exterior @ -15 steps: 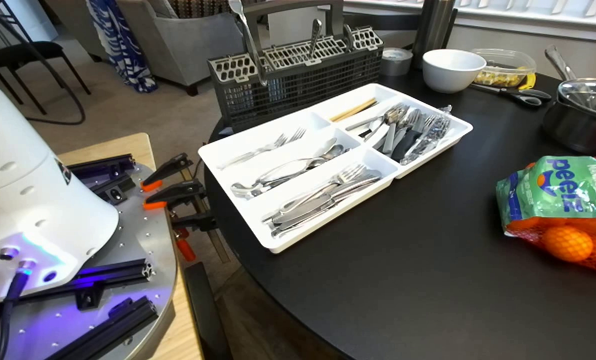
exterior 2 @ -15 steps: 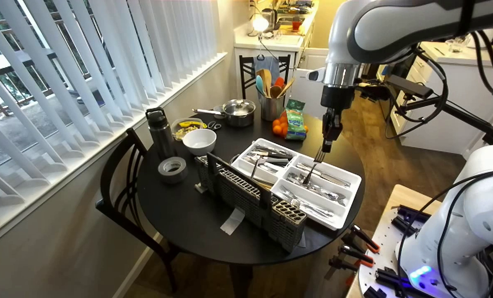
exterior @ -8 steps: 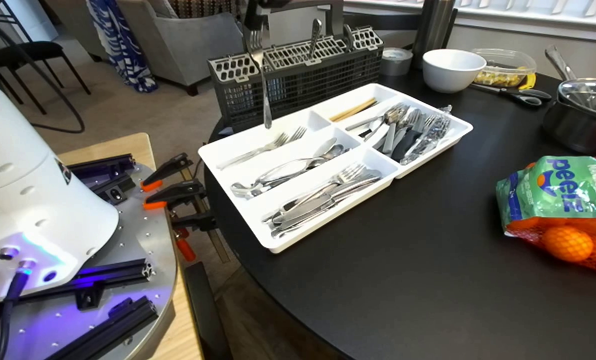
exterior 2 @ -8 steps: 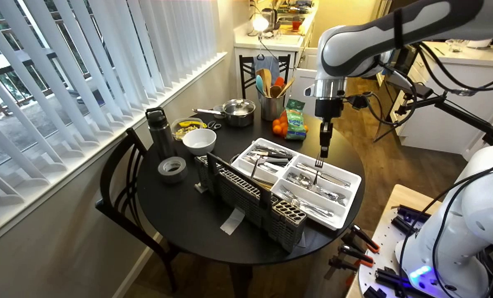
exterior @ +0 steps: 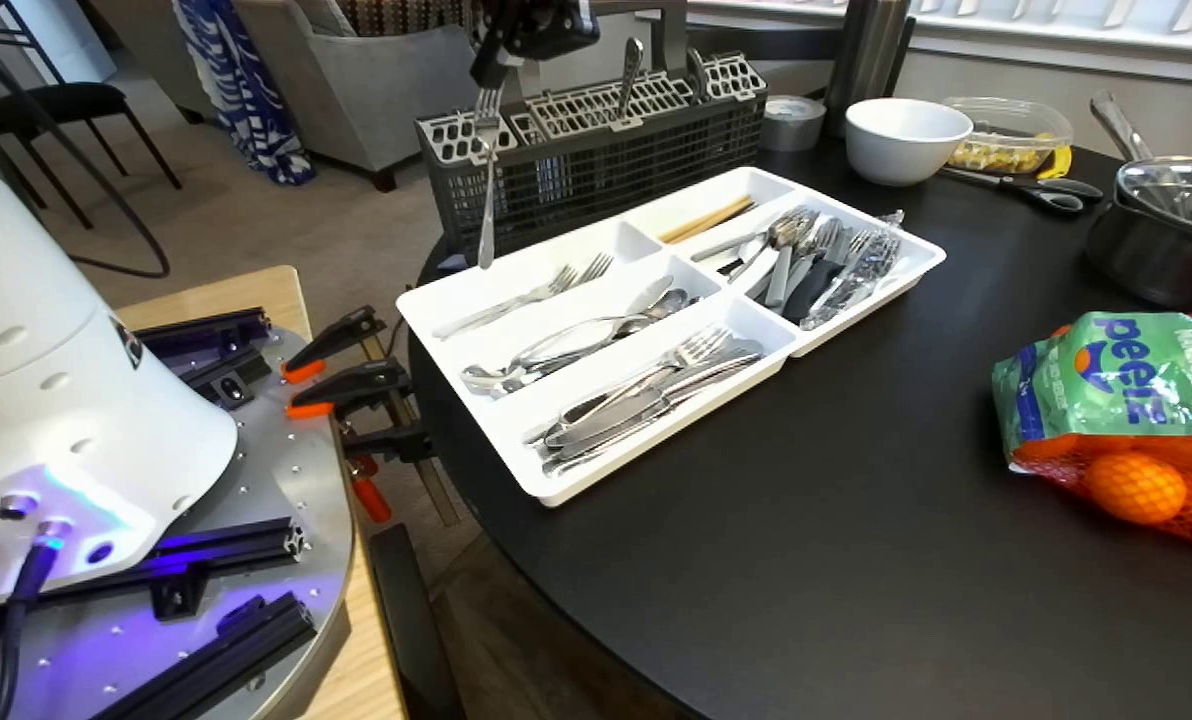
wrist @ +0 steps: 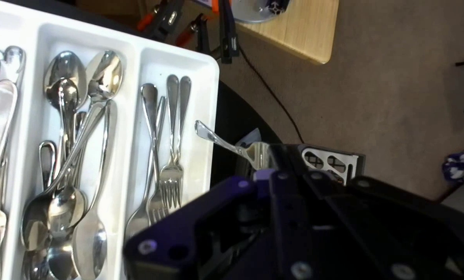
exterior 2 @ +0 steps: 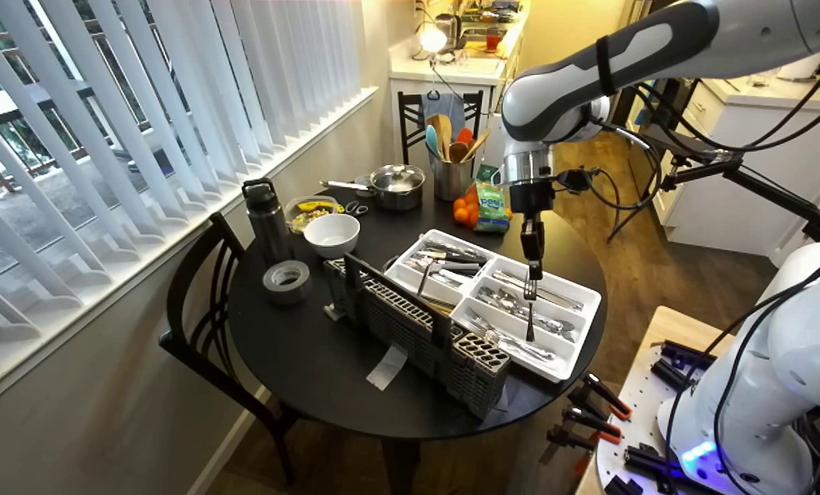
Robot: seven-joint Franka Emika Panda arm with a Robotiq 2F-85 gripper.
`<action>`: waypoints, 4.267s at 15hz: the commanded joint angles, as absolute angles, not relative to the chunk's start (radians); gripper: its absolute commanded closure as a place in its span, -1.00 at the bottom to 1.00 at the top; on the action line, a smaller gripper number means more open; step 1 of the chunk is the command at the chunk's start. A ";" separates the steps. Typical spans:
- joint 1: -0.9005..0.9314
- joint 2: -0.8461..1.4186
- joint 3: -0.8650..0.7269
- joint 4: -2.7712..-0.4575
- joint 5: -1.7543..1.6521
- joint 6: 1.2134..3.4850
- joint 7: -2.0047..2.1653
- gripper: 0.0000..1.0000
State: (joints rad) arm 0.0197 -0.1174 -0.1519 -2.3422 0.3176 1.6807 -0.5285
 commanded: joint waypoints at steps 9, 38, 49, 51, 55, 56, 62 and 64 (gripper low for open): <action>-0.023 0.028 -0.107 -2.270 0.260 1.522 -0.474 0.97; -0.030 0.040 -0.055 -2.235 0.077 1.701 -0.389 -0.97; 0.055 -0.176 0.022 -2.357 -0.043 1.861 -0.624 -1.00; 0.076 -0.188 0.032 -2.365 -0.085 1.894 -0.657 -1.00; 0.118 -0.187 0.070 -2.359 -0.183 1.966 -0.674 -1.00; 0.128 -0.191 0.080 -2.365 -0.206 1.995 -0.671 -1.00; 0.156 -0.220 0.083 -2.408 -0.258 2.269 -0.749 -1.00; 0.153 -0.175 0.091 -2.362 -0.245 2.220 -0.709 -1.00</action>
State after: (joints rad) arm 0.1533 -0.1755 0.0904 -2.3636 -0.2457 2.2229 -0.7096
